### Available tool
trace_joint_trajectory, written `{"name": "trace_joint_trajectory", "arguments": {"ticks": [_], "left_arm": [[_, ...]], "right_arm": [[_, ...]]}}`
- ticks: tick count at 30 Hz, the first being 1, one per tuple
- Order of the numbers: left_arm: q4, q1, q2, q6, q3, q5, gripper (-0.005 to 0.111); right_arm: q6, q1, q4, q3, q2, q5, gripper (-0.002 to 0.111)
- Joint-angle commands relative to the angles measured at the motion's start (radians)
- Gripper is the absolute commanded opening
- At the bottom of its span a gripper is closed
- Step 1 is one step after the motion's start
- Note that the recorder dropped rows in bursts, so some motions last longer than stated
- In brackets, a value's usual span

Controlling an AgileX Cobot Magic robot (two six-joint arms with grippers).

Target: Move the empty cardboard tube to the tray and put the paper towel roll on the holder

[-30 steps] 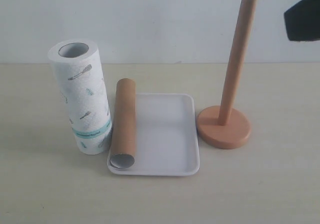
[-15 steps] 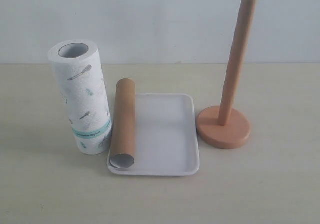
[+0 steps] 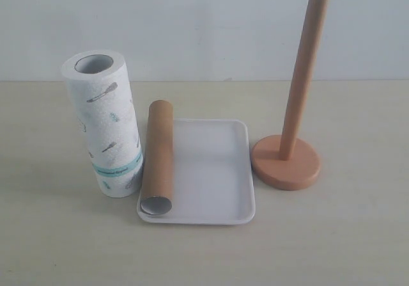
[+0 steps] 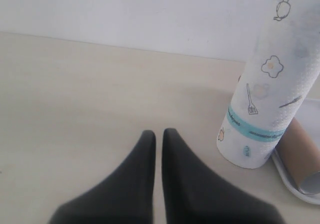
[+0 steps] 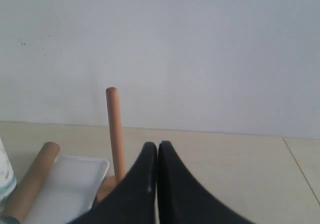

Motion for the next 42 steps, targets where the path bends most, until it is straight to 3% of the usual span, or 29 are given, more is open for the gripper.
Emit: {"name": "trace_joint_trajectory", "arguments": {"ticks": [1,10,17,20,28,34,37,42], "left_arm": [[-0.006,0.002,-0.004,0.000,0.004,-0.005,0.005],[-0.006,0.002,-0.004,0.000,0.004,-0.005,0.005],[-0.006,0.002,-0.004,0.000,0.004,-0.005,0.005],[-0.006,0.002,-0.004,0.000,0.004,-0.005,0.005],[-0.006,0.002,-0.004,0.000,0.004,-0.005,0.005],[-0.006,0.002,-0.004,0.000,0.004,-0.005,0.005],[-0.006,0.002,-0.004,0.000,0.004,-0.005,0.005],[-0.006,0.002,-0.004,0.000,0.004,-0.005,0.005]], "right_arm": [[-0.039,-0.007,0.003,0.158,0.001,-0.081,0.000],[-0.037,-0.007,-0.040,0.728,0.001,-0.675,0.000],[-0.030,-0.007,-0.018,1.031,-0.070,-0.738,0.000],[-0.009,-0.007,-0.007,1.169,-0.148,-0.860,0.000],[-0.116,-0.007,0.020,1.169,-0.264,-0.774,0.000],[-0.064,-0.013,0.020,1.169,-0.264,-0.752,0.000],[-0.060,-0.158,0.025,1.169,-0.264,-0.752,0.000],[-0.058,-0.194,0.025,1.169,-0.264,-0.750,0.000]]}}
